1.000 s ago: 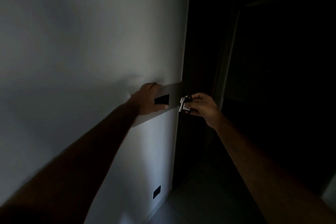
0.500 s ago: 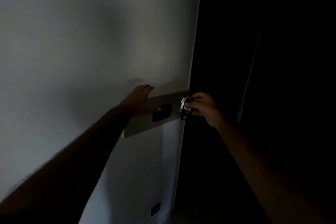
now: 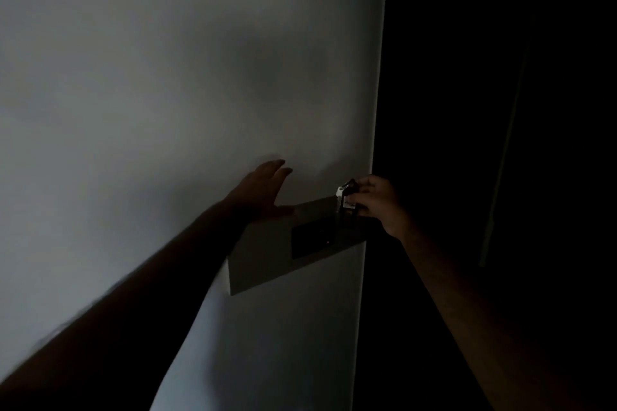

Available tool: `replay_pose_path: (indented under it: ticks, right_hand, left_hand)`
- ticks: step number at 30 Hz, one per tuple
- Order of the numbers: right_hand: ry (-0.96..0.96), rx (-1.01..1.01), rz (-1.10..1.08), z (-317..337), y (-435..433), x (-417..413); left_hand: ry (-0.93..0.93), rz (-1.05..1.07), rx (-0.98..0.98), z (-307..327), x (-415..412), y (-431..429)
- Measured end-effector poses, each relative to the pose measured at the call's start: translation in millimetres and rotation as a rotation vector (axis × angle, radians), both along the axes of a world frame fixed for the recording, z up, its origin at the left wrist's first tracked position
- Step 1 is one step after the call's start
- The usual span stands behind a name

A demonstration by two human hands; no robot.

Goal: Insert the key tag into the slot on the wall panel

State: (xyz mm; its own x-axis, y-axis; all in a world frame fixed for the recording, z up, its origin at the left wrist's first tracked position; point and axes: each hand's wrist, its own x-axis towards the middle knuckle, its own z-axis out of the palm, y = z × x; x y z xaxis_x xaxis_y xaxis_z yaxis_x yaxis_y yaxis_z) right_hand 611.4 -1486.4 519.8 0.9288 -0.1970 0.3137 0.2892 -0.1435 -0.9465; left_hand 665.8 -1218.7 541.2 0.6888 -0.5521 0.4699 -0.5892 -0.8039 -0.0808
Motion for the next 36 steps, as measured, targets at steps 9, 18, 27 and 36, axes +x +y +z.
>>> replay_pose_path:
  ticks: [9,18,27,36]
  right_hand:
    - [-0.021,-0.08,0.131,8.1,-37.8,79.6]
    - [-0.02,-0.177,0.348,3.2,-64.4,139.1]
    - [-0.013,-0.167,0.494,-3.1,-57.8,182.9]
    - [0.018,-0.2,0.541,-4.6,-48.0,211.5]
  left_hand:
    - [-0.075,0.091,-0.036,-1.5,31.4,-26.3]
    - [-0.215,0.302,0.004,-14.3,47.6,-47.6]
    - [-0.388,0.311,0.186,-9.6,64.7,-42.4]
    - [-0.409,0.408,0.173,-9.3,86.0,-36.8]
